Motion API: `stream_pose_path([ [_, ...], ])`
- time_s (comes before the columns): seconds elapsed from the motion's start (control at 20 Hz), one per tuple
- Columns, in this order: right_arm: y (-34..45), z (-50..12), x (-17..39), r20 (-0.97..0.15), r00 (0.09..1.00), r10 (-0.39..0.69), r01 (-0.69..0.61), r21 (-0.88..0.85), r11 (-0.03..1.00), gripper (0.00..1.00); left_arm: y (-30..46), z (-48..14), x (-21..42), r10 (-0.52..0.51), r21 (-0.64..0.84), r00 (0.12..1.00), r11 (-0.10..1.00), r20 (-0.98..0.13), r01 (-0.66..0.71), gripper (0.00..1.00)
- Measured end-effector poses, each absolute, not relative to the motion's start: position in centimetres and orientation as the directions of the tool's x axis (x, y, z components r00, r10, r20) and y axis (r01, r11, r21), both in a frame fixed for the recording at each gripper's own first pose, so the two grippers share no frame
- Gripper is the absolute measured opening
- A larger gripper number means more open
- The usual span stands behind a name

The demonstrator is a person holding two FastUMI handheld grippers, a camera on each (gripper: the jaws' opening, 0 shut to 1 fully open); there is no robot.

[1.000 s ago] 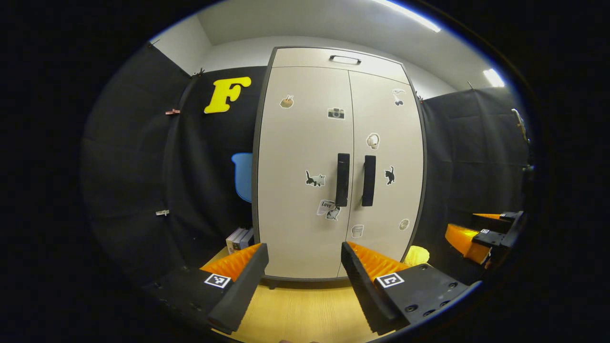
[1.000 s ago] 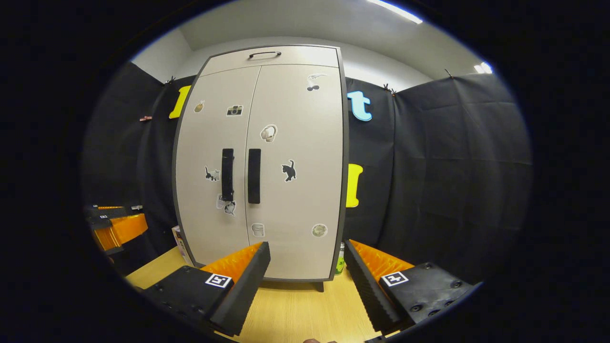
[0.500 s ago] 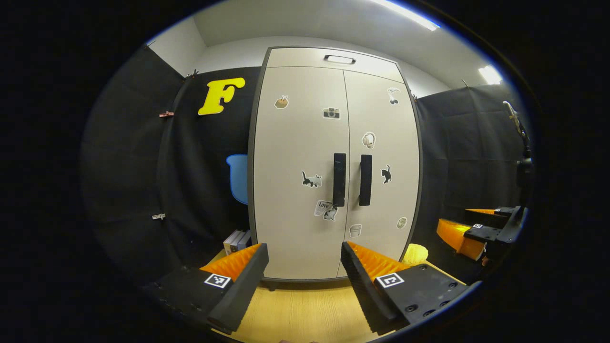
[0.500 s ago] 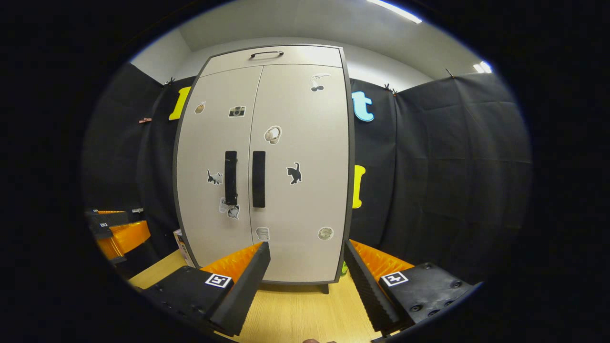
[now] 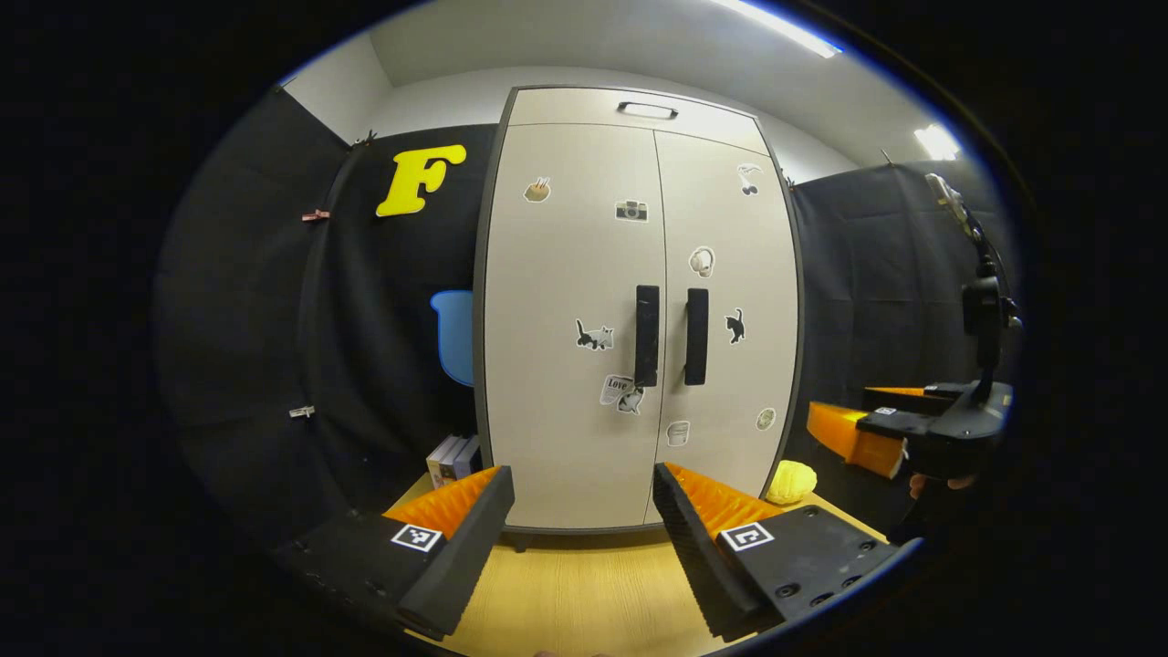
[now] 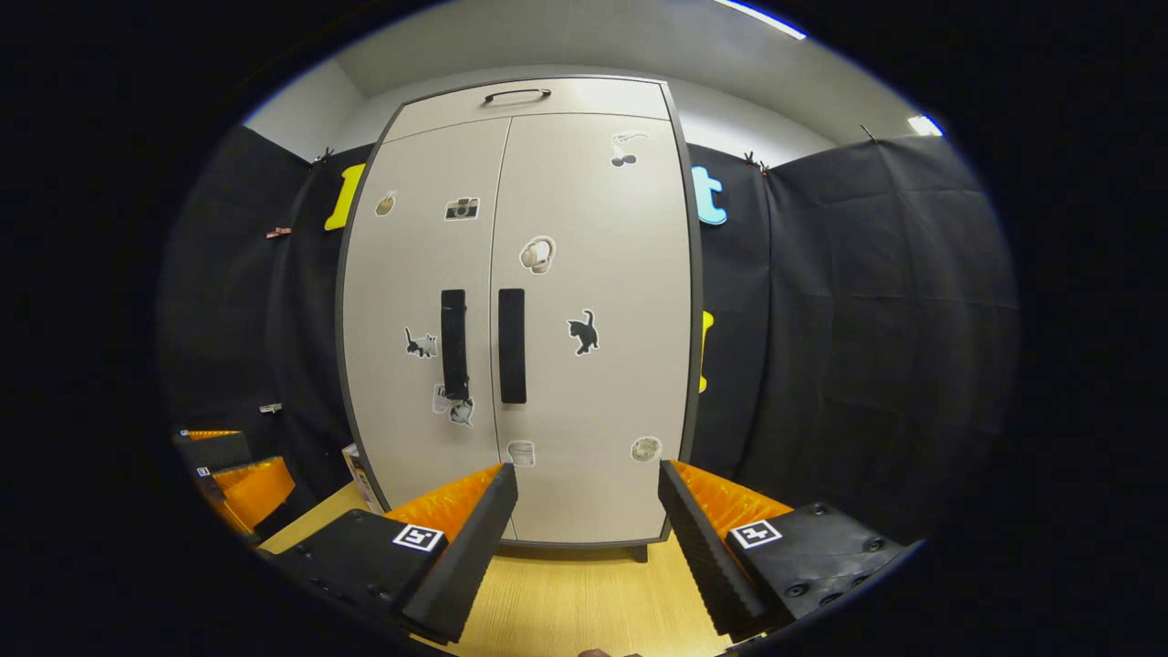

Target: Open the right door of the double-door shoe cabinet with the right hand, and open the left door with the left hand.

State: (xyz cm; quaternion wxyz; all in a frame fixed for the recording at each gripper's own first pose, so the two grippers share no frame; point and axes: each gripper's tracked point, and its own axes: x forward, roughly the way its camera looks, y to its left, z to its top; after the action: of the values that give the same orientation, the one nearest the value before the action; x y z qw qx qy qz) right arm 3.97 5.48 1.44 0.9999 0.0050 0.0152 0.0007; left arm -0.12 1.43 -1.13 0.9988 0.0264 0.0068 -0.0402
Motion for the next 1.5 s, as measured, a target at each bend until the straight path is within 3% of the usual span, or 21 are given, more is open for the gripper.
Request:
stream_pose_path([
  [0.7, 9.7, 7.0, 15.6, 0.031, 0.999, 0.041, -0.043, 0.094, 0.995, 0.97, 6.6, -3.5, -1.0, -0.031, 0.002, 0.998, 1.000, -0.052, 0.031, 0.95],
  [1.0, 12.6, 8.2, 20.0, 0.063, 0.997, 0.041, -0.042, 0.020, 0.999, 0.98, 8.6, -4.5, -1.0, -0.017, 0.000, 0.998, 1.000, -0.062, 0.017, 0.95],
  [1.2, 13.5, 6.7, 22.3, 0.025, 0.999, 0.023, -0.023, -0.021, 1.000, 0.97, 10.5, -4.7, -0.8, 0.017, 0.009, 0.998, 1.000, -0.060, -0.016, 0.95],
  [1.4, 13.0, 3.4, 24.3, -0.117, 0.993, 0.012, -0.001, 0.096, 0.995, 0.98, 11.9, -5.6, -1.4, 0.038, -0.022, 0.996, 0.999, -0.080, -0.040, 0.95],
  [1.45, 13.0, 2.7, 24.4, -0.158, 0.987, 0.027, -0.005, 0.135, 0.991, 0.96, 12.2, -5.9, -1.5, 0.043, -0.026, 0.995, 0.999, -0.086, -0.045, 0.95],
  [1.5, 13.2, 2.5, 24.6, -0.171, 0.984, 0.044, -0.013, 0.179, 0.984, 0.87, 12.4, -6.2, -1.5, 0.046, -0.029, 0.995, 0.998, -0.094, -0.049, 0.95],
])
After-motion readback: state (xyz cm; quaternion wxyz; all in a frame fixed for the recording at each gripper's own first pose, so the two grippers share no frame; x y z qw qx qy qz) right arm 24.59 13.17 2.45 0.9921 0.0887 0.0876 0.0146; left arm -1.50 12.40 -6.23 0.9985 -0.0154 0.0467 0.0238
